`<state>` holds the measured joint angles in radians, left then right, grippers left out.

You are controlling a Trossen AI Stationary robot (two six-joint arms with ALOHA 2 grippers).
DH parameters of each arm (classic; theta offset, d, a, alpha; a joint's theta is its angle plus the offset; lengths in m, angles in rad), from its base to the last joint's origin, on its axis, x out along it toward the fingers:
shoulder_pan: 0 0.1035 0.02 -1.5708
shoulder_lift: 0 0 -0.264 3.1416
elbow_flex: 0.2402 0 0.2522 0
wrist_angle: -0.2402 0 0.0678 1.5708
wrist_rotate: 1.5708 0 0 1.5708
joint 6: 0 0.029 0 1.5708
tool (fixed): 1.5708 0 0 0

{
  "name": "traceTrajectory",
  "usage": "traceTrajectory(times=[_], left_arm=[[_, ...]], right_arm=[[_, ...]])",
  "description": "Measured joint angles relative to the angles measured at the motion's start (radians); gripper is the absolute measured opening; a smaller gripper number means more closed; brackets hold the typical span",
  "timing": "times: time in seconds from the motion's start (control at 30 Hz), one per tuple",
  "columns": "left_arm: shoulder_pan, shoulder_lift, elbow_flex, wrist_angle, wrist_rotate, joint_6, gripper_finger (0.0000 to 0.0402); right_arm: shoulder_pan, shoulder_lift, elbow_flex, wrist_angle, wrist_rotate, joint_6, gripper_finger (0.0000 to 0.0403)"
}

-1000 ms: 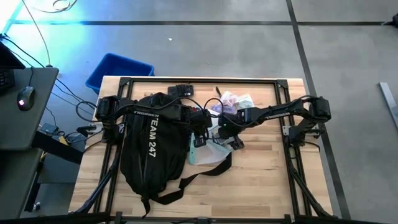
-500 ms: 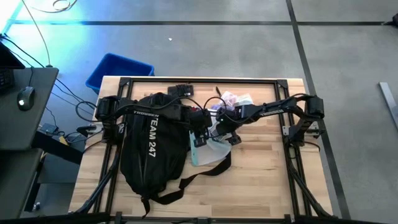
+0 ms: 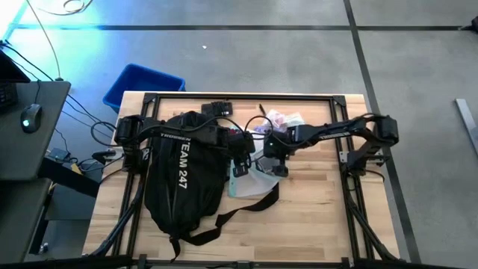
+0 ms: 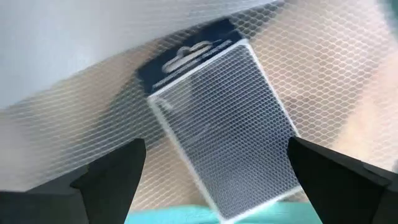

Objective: Unpack backpack
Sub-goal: Remove the dark blue playing card from the transparent zip bag

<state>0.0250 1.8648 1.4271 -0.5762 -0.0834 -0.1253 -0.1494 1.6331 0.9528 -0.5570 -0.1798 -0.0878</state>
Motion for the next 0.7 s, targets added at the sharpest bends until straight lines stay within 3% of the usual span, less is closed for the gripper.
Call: traceTrajectory(times=[0.23,0.37,0.5,0.7], left_arm=[[0.0,0.0,0.0,-0.003,-0.001,-0.001,0.0],[0.0,0.0,0.0,-0.004,-0.005,-0.001,0.0],[0.0,0.0,0.0,-0.005,-0.005,-0.001,0.0],[0.001,0.0,0.0,-0.005,0.008,0.019,0.0]], right_arm=[[-0.007,-0.001,0.002,0.022,0.007,-0.325,0.0378],[-0.009,0.026,0.002,0.039,0.01,-0.401,0.0378],[-0.009,0.047,0.003,0.034,0.015,-0.398,0.0378],[-0.008,0.058,0.003,0.069,0.092,-0.259,0.0378]])
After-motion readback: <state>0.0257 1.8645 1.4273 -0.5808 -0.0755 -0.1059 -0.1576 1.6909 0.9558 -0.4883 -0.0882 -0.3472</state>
